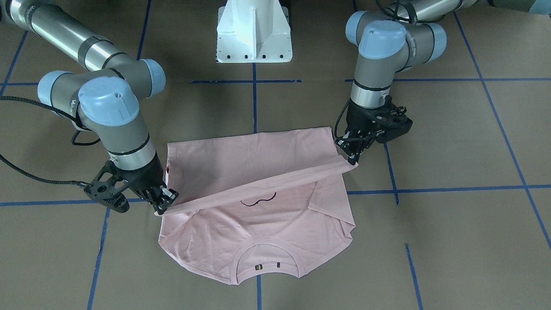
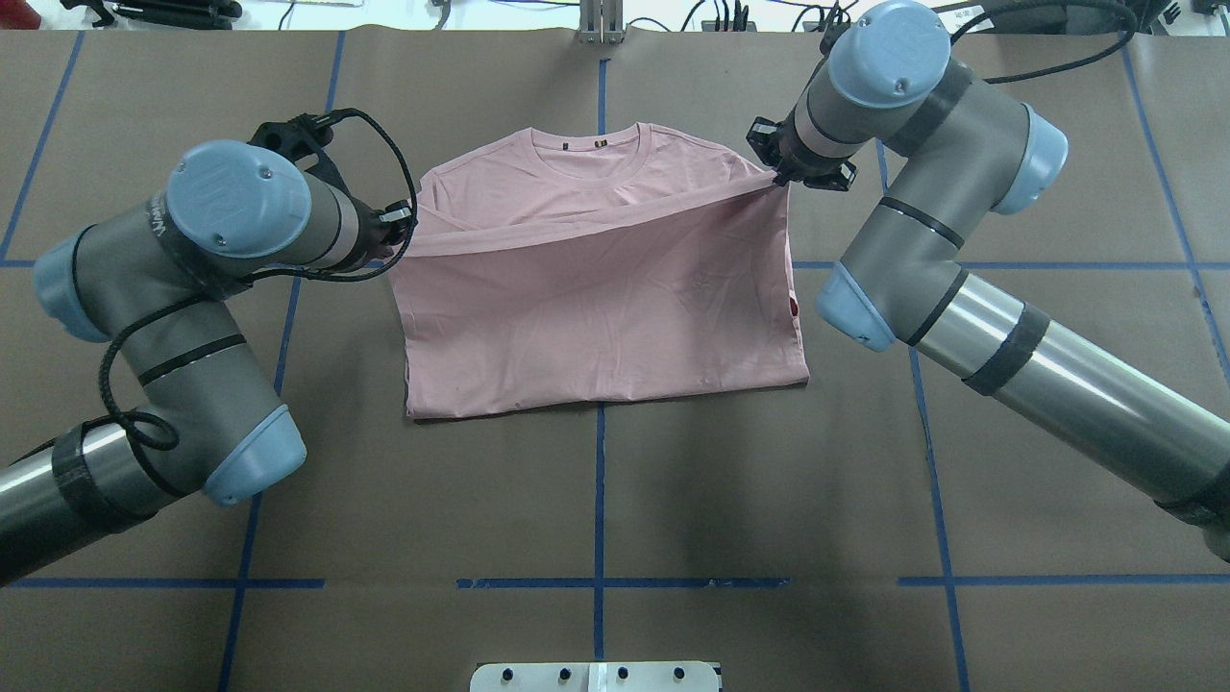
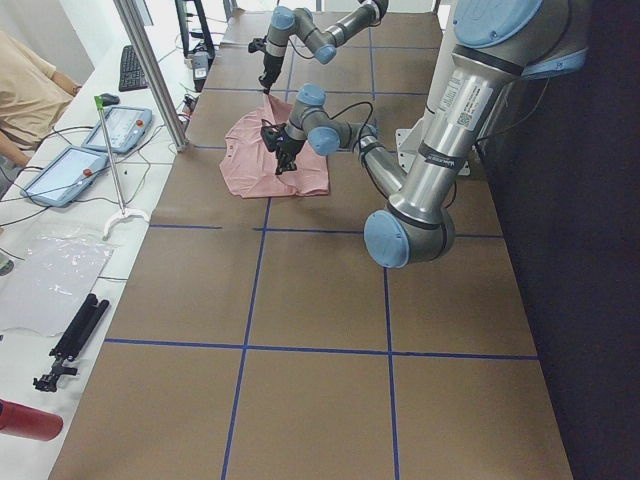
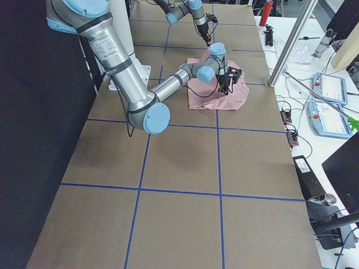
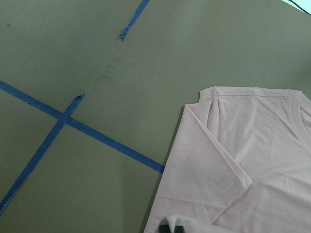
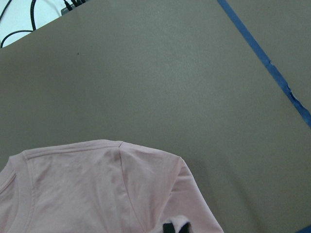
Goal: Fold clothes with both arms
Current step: 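Lift the hem with both grippers and fold it toward the collar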
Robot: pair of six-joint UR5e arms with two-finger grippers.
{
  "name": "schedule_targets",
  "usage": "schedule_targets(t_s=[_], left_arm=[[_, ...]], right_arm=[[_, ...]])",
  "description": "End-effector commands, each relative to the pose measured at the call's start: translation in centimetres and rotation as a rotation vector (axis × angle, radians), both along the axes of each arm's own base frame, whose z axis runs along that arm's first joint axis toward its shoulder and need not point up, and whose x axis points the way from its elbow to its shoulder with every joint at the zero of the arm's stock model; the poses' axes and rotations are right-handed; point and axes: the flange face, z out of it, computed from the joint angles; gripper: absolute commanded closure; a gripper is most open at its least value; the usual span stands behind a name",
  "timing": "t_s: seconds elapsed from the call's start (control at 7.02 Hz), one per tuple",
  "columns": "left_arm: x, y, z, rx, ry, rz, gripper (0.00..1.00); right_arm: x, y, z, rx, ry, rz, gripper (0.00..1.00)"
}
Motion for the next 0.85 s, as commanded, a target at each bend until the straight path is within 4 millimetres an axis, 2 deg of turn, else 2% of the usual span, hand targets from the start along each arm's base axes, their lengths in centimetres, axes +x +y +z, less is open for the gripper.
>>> schedule_targets(t_s=[0.0, 0.14, 0.28, 0.43, 0.57, 0.71], left_arm=[[3.3, -6.4, 2.6, 0.053, -0.027, -0.088, 1.00], [3.1, -8.6, 3.3, 0.098, -0.070, -0.083, 1.00], [2.4, -9.2, 3.3, 0.115, -0.073, -0.084, 1.00], [2.5, -9.3, 2.6, 0.122, -0.065, -0.085, 1.00], [1.4, -10.2, 2.0, 0.127, -0.060, -0.101, 1.00], [1.7, -10.3, 2.6, 0.119, -0.065, -0.101, 1.00]], right_arm=[[-2.6, -4.2, 1.2, -0.015, 0.069, -0.025, 1.00], [-3.5, -5.1, 3.3, 0.006, 0.050, -0.024, 1.00], [-3.7, -5.3, 3.7, 0.005, 0.050, -0.023, 1.00], [-3.8, -5.3, 3.4, 0.007, 0.046, -0.023, 1.00], [-3.8, -5.2, 3.4, 0.007, 0.046, -0.023, 1.00], [-3.9, -5.2, 3.2, 0.009, 0.044, -0.024, 1.00]])
